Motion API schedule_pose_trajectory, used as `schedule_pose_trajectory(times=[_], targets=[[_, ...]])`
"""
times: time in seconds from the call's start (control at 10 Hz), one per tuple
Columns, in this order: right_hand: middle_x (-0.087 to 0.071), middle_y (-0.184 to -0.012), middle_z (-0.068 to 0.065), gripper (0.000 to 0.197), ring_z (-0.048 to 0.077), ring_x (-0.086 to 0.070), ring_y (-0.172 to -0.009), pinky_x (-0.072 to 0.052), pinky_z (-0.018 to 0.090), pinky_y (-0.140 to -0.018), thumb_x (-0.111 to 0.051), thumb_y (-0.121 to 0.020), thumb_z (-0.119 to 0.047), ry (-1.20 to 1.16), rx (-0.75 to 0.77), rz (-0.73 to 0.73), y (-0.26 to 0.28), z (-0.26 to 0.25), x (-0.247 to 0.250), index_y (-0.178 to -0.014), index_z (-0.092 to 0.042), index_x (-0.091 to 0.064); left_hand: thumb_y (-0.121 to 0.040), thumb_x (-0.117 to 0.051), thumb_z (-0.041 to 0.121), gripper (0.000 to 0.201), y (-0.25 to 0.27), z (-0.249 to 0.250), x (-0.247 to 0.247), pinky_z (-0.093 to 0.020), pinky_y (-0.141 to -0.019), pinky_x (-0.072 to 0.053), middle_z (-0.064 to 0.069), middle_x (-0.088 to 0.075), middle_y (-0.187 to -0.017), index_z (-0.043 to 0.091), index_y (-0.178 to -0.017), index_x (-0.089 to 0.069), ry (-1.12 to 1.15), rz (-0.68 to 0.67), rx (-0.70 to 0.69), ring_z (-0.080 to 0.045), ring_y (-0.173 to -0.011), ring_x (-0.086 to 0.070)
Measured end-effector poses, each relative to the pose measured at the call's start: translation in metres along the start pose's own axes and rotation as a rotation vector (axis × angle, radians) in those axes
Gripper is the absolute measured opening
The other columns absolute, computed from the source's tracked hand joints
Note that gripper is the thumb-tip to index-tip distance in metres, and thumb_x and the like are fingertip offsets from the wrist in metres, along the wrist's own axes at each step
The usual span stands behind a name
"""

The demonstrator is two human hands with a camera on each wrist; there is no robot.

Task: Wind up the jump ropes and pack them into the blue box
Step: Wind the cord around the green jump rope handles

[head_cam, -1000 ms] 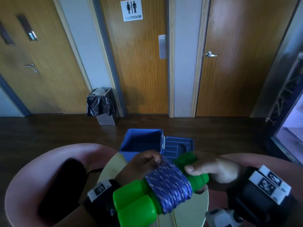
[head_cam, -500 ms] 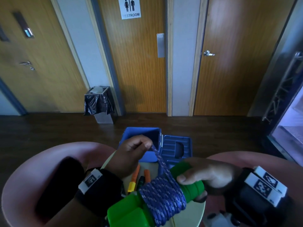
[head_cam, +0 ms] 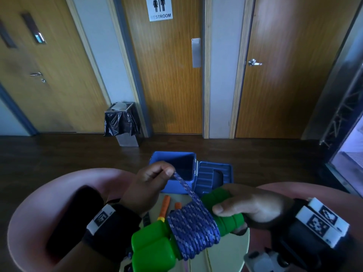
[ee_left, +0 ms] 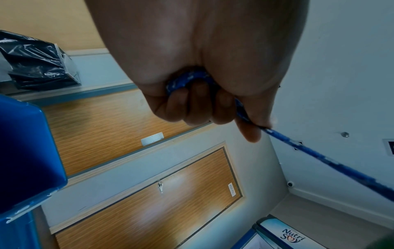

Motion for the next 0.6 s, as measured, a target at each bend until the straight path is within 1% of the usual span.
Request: schedule_pose_trajectory(times=[0.1, 0.2, 0.3, 0.4, 0.5, 0.6], targets=[[-0.054, -0.058, -0.002, 0.045, 0.006, -0.046, -0.042, -0.035, 0.015, -0.041, -0.074, -0.079, -0.041, -0.028, 0.012, -0.033, 0.000, 0.000, 0.000, -0.081, 0.001, -0.058, -0.080, -0.064, 0.051, 0.025, -0.004, 0.000, -0.006, -0.015, -0.055, -0.035, 0.010, -0.053, -0.059, 0.027, -0.072, -0.066, -0.003, -0.038, -0.042, 0.001, -0.056, -0.041], [-0.055, -0.059, -0.002, 0.050, 0.005, -0.047, -0.042, -0.033, 0.016, -0.040, -0.077, -0.077, -0.049, -0.068, 0.070, -0.040, 0.000, -0.006, 0.000, -0.083, -0.002, -0.060, -0.086, -0.061, 0.059, 0.029, 0.000, -0.005, -0.028, -0.015, -0.056, -0.035, 0.011, -0.048, -0.058, 0.035, -0.069, -0.063, 0.055, -0.145, -0.004, 0.000, -0.054, -0.039], [-0.057, -0.060, 0.000, 0.038, 0.005, -0.049, -0.042, -0.035, 0.019, -0.040, -0.075, -0.081, -0.047, -0.138, 0.164, 0.009, -0.001, -0.014, 0.009, -0.091, -0.011, -0.067, -0.059, -0.080, 0.071, 0.037, 0.002, -0.011, -0.038, -0.019, -0.058, -0.044, 0.011, -0.061, -0.063, 0.036, -0.065, -0.069, 0.129, -0.208, 0.032, -0.003, -0.056, -0.053], [-0.053, -0.064, 0.013, 0.046, 0.009, -0.049, -0.043, -0.031, 0.024, -0.042, -0.076, -0.078, -0.053, -0.108, 0.254, 0.185, 0.002, -0.018, 0.027, -0.091, -0.010, -0.067, -0.039, -0.091, 0.063, 0.048, 0.012, -0.033, -0.049, -0.026, -0.066, -0.050, 0.001, -0.067, -0.070, 0.026, -0.062, -0.071, 0.317, -0.195, 0.203, -0.012, -0.064, -0.063], [-0.048, -0.066, 0.015, 0.037, 0.013, -0.044, -0.047, -0.024, 0.029, -0.046, -0.077, -0.075, -0.055, -0.155, 0.394, 0.380, 0.008, -0.028, 0.039, -0.082, -0.019, -0.069, -0.091, -0.068, 0.033, 0.014, 0.028, -0.043, -0.061, -0.038, -0.086, -0.051, 0.000, -0.069, -0.089, 0.020, -0.084, -0.068, 0.204, -0.061, 0.361, -0.015, -0.083, -0.066], [-0.052, -0.063, 0.005, 0.039, 0.014, -0.046, -0.050, -0.027, 0.024, -0.047, -0.078, -0.075, -0.049, -0.199, 0.416, 0.597, 0.012, -0.029, 0.056, -0.085, -0.014, -0.064, -0.099, -0.052, 0.023, 0.022, 0.035, -0.038, -0.070, -0.044, -0.089, -0.048, 0.006, -0.071, -0.083, 0.027, -0.086, -0.069, 0.154, 0.020, 0.354, -0.016, -0.084, -0.064]])
Point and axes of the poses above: each hand's wrist, its own y-axis away from the middle knuckle, its own x-axis out of the back of the hand, z = x × y, the point moved 10 cm from there along -y, towards the middle knuckle
